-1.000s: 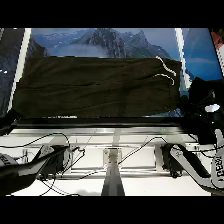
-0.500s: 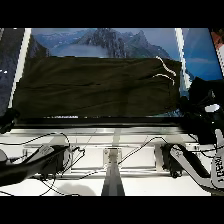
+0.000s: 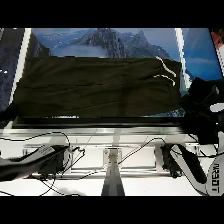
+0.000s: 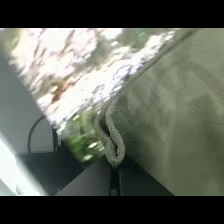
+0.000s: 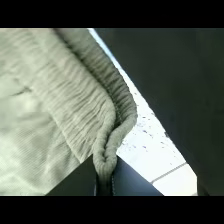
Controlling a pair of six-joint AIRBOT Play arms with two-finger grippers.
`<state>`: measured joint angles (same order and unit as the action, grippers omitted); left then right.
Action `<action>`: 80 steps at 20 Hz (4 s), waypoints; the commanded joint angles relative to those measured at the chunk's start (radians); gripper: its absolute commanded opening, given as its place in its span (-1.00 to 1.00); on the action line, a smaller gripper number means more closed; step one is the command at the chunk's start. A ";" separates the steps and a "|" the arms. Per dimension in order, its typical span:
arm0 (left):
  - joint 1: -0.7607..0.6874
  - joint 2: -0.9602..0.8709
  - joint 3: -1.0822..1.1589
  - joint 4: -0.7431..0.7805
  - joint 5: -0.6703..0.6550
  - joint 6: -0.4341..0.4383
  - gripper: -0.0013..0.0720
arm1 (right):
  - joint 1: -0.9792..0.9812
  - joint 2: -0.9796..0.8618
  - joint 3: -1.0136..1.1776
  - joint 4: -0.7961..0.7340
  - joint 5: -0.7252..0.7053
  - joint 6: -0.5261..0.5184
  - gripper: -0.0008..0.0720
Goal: Fold the clothes and pants, and hang the long-sleeved shirts on hangers.
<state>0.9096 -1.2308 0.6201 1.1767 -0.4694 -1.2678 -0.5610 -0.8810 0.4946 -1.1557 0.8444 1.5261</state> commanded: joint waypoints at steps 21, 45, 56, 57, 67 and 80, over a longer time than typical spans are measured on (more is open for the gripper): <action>-0.313 -0.108 0.517 0.027 -0.170 -0.093 -0.94 | 0.001 0.093 0.344 -0.248 0.171 0.069 -0.90; -0.344 -0.429 0.984 0.259 -0.544 -0.429 0.73 | 0.167 -0.486 0.596 0.003 -0.372 -0.056 0.92; -0.248 -0.402 0.649 -0.178 -0.417 -0.286 0.65 | 0.169 -0.479 0.596 -0.002 -0.301 -0.121 0.92; -0.250 -0.410 0.620 -0.228 -0.374 -0.286 0.65 | 0.169 -0.479 0.596 -0.001 -0.286 -0.175 0.92; -0.380 -0.547 0.595 -0.520 0.037 -0.065 0.40 | 0.173 -0.479 0.596 0.010 -0.283 -0.211 0.92; -0.427 -0.056 0.709 -0.188 -0.361 0.158 -0.92 | 0.651 -0.563 0.819 0.008 -0.345 -0.093 -0.89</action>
<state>0.4889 -1.4387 1.3228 0.8749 -0.6739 -1.1255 -0.0429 -1.4006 1.2411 -1.1488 0.5076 1.3735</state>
